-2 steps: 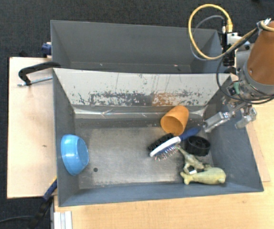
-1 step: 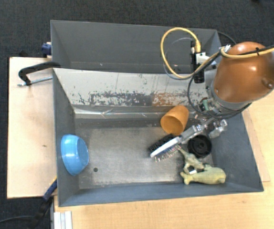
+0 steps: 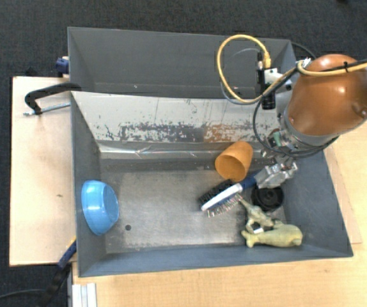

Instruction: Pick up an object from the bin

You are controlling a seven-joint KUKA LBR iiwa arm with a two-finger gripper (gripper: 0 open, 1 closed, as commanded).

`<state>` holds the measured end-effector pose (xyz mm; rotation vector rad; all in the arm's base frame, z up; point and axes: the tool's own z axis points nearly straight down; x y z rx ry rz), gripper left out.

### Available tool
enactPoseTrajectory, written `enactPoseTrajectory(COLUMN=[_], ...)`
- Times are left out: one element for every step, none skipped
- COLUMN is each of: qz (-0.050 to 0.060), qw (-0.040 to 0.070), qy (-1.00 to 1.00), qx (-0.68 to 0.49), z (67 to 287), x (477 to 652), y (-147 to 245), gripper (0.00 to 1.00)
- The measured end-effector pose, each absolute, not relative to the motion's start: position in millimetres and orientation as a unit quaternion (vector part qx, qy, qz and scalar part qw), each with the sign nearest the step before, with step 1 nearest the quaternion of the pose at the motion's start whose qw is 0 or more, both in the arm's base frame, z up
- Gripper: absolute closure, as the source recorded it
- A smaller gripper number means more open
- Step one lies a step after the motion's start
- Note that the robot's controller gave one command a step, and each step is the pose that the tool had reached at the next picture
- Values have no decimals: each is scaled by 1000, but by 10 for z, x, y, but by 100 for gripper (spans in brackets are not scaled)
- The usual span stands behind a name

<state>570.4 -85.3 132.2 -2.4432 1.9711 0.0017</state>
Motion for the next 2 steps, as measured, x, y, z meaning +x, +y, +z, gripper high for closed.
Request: enactPoseTrajectory(qz=[1, 0], qw=[1, 2], qy=[628, 628], qx=[-778, -778], z=[1322, 1115], x=[5704, 5790], y=[-853, -246], gripper=[100, 100])
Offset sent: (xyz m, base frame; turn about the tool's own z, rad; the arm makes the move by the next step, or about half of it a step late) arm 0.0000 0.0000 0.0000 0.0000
